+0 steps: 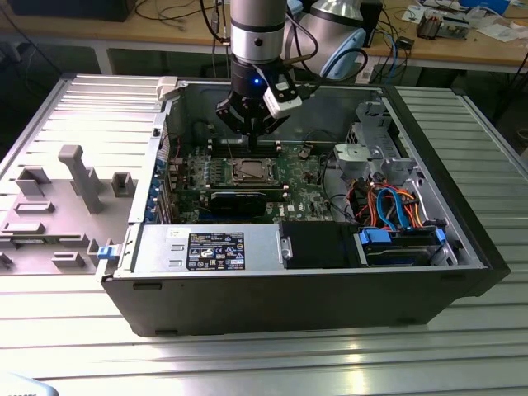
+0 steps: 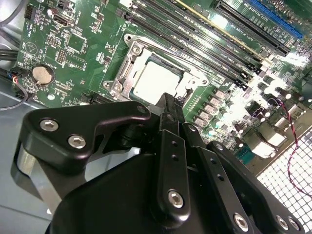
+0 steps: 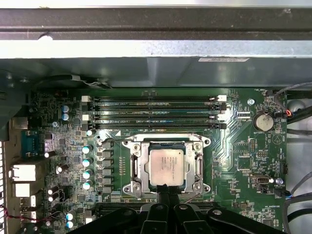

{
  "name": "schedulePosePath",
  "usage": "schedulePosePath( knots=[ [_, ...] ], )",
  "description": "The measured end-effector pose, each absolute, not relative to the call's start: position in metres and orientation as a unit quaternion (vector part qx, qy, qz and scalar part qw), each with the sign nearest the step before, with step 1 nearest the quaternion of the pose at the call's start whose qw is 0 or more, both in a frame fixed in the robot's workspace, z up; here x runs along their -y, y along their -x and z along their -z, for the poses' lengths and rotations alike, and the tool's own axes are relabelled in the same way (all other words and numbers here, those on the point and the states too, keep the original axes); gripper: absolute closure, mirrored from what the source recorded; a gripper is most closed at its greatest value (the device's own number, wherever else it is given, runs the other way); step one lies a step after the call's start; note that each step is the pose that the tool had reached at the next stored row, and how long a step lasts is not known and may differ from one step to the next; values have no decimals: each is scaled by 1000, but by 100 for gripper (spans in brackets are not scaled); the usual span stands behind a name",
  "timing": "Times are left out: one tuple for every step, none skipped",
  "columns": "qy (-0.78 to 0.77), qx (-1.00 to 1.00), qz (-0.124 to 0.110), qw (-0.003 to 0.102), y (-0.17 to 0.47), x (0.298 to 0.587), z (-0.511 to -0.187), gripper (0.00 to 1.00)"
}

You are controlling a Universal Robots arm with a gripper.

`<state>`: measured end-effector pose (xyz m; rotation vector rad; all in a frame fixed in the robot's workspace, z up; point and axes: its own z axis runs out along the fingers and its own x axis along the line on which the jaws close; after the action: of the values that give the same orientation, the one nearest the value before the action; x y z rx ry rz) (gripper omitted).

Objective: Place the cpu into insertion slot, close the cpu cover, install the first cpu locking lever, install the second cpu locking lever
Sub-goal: 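Install the first cpu locking lever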

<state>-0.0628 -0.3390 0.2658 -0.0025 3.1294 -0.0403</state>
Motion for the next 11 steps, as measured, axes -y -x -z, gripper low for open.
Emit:
schedulePosePath(
  knots=[
    [1, -1000, 13, 6, 63, 339, -266, 89],
    [1, -1000, 13, 6, 64, 339, -266, 89],
    [1, -1000, 13, 6, 65, 339, -266, 89],
    [1, -1000, 13, 6, 66, 339, -266, 89],
    [1, -1000, 13, 6, 67, 339, -266, 89],
    [1, -1000, 13, 6, 69, 339, -266, 89],
    [1, -1000, 13, 6, 70, 339, -266, 89],
    [1, -1000, 13, 6, 71, 339, -266, 89],
    [1, -1000, 13, 6, 71, 339, -266, 89],
    [1, -1000, 13, 6, 73, 339, -266, 89],
    [1, -1000, 13, 6, 74, 339, -266, 89]
  ],
)
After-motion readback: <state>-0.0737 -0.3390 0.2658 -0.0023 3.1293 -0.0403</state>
